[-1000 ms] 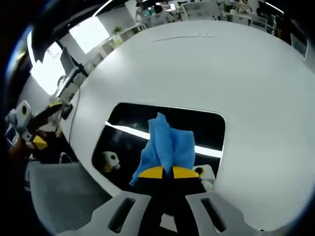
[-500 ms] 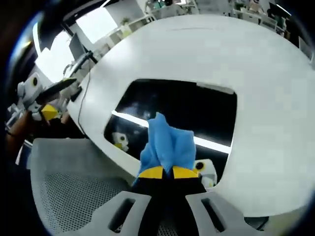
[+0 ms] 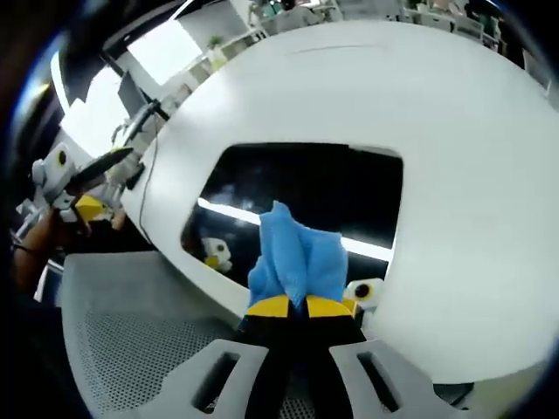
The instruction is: Wipe the mirror surface with the cleaning cloth until all visible marks leave the cleaned area.
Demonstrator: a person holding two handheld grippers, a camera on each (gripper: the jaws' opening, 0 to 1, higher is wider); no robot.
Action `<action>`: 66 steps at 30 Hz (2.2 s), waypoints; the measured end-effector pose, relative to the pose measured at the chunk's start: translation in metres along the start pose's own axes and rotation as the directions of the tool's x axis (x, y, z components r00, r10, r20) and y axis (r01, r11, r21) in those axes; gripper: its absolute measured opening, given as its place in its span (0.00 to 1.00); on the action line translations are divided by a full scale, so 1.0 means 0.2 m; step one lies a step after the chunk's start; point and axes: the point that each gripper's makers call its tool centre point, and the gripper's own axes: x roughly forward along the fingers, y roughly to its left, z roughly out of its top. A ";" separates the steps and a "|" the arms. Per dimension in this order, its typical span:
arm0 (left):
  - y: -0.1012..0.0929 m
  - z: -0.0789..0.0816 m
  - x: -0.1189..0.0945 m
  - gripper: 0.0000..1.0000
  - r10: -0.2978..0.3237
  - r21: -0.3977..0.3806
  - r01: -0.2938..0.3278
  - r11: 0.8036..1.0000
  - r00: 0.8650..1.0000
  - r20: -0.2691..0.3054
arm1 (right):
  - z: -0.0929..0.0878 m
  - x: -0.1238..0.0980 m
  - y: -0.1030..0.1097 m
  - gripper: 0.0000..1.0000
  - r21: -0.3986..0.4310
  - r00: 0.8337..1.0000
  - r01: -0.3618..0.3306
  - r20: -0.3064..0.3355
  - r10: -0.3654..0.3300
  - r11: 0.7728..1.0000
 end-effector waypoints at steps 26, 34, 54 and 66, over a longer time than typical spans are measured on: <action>-0.01 -0.01 0.04 1.00 0.006 -0.027 -0.005 1.000 1.000 0.009 | 0.04 -0.02 -0.13 0.00 0.087 0.999 0.034 -0.015 -0.033 0.996; 0.00 -0.04 0.02 1.00 0.015 -0.044 -0.015 0.999 1.000 0.006 | 0.25 0.04 -0.22 0.00 0.096 0.998 0.064 -0.007 -0.064 0.993; 0.02 -0.06 -0.03 1.00 0.048 -0.066 -0.048 0.997 0.999 0.003 | 0.56 0.12 -0.38 0.00 0.042 0.992 0.117 0.045 -0.118 0.992; 0.01 -0.03 0.01 1.00 0.040 -0.045 -0.040 0.998 0.999 -0.005 | 0.46 -0.25 -0.58 0.00 0.012 0.975 0.177 0.131 -0.177 0.984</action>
